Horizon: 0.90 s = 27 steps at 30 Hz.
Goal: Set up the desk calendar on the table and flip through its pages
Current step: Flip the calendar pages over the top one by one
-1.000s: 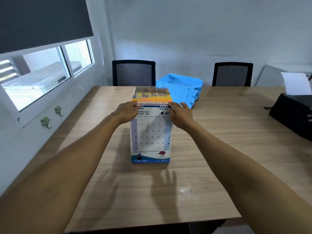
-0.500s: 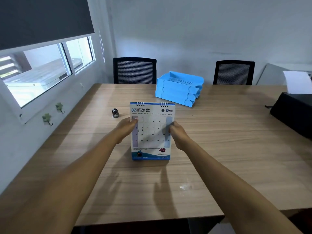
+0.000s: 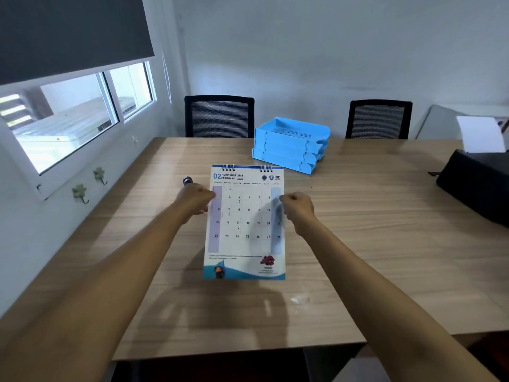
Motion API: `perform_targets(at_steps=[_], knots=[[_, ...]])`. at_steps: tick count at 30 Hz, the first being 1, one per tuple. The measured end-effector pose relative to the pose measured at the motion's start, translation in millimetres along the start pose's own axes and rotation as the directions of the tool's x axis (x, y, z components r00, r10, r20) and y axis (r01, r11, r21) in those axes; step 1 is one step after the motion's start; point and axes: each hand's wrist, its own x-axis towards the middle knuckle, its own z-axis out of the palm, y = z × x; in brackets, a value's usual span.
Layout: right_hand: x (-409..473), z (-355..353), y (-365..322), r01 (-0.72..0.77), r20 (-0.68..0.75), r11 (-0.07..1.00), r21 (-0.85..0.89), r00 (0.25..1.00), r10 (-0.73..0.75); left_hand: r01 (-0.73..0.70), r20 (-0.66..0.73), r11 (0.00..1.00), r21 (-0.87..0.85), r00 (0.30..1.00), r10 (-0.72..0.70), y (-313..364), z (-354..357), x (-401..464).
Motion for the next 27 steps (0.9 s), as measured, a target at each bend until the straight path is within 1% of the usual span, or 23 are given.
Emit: perform_targets(at_steps=[2, 4, 6, 7, 8, 9, 10, 11, 12, 13, 14, 15, 16, 17, 18, 20, 23, 26, 27], knots=[[0, -11, -10, -0.087, 0.052, 0.989, 0.120, 0.995, 0.081, 0.031, -0.008, 0.995, -0.099, 0.999, -0.032, 6, -11, -1], [-1, -21, -20, -0.176, 0.179, 0.940, 0.291, 0.976, 0.127, 0.070, 0.017, 0.960, -0.272, 0.998, -0.068, 13, -20, -3], [2, -26, -30, -0.195, 0.280, 0.861, 0.470, 0.958, 0.064, 0.076, 0.049, 0.901, -0.428, 0.997, -0.061, 24, -29, -4], [2, -27, -35, -0.190, 0.300, 0.802, 0.566, 0.954, 0.014, 0.071, 0.082, 0.850, -0.523, 0.996, -0.032, 29, -31, -3], [3, -26, -41, -0.189, 0.305, 0.745, 0.640, 0.952, -0.021, 0.080, 0.118, 0.769, -0.634, 0.993, -0.005, 33, -33, -1], [3, -23, -46, -0.162, 0.282, 0.726, 0.668, 0.958, -0.046, 0.093, 0.146, 0.692, -0.716, 0.989, 0.018, 38, -33, -2], [3, -20, -50, -0.081, 0.225, 0.774, 0.628, 0.971, -0.081, 0.083, 0.150, 0.668, -0.739, 0.988, 0.044, 43, -32, -4], [3, -16, -52, 0.026, 0.173, 0.855, 0.517, 0.976, -0.134, 0.024, 0.121, 0.713, -0.700, 0.989, 0.085, 47, -27, -5], [4, -12, -52, 0.154, 0.140, 0.922, 0.355, 0.966, -0.215, -0.076, 0.085, 0.814, -0.576, 0.985, 0.152, 53, -20, -11], [6, -9, -51, 0.297, 0.130, 0.939, 0.173, 0.938, -0.321, -0.184, 0.074, 0.908, -0.376, 0.971, 0.228, 57, -14, -17], [9, -6, -48, 0.417, 0.150, 0.909, -0.013, 0.899, -0.411, -0.288, 0.081, 0.948, -0.136, 0.950, 0.301, 59, -7, -20], [14, -3, -45, 0.487, 0.190, 0.848, -0.209, 0.871, -0.453, -0.354, 0.088, 0.931, 0.087, 0.934, 0.347, 59, -3, -19], [17, -1, -44, 0.493, 0.225, 0.778, -0.389, 0.870, -0.439, -0.384, 0.109, 0.894, 0.231, 0.923, 0.369, 56, 1, -14], [20, -1, -43, 0.467, 0.245, 0.716, -0.519, 0.884, -0.399, -0.389, 0.133, 0.869, 0.306, 0.921, 0.366, 53, 3, -8], [22, 0, -44, 0.433, 0.249, 0.669, -0.604, 0.900, -0.358, -0.377, 0.153, 0.859, 0.346, 0.926, 0.344, 49, 4, -2], [23, 1, -44, 0.396, 0.253, 0.606, -0.690, 0.916, -0.311, -0.336, 0.181, 0.846, 0.414, 0.941, 0.285, 42, 3, 6], [26, 2, -40, 0.373, 0.254, 0.588, -0.718, 0.927, -0.277, -0.298, 0.194, 0.846, 0.441, 0.953, 0.235, 36, 3, 13], [25, 0, -38, 0.377, 0.245, 0.628, -0.681, 0.925, -0.289, -0.314, 0.174, 0.854, 0.414, 0.949, 0.265, 33, 2, 17], [26, 0, -35, 0.369, 0.220, 0.673, -0.641, 0.928, -0.299, -0.315, 0.143, 0.864, 0.393, 0.949, 0.280, 30, 2, 17]])
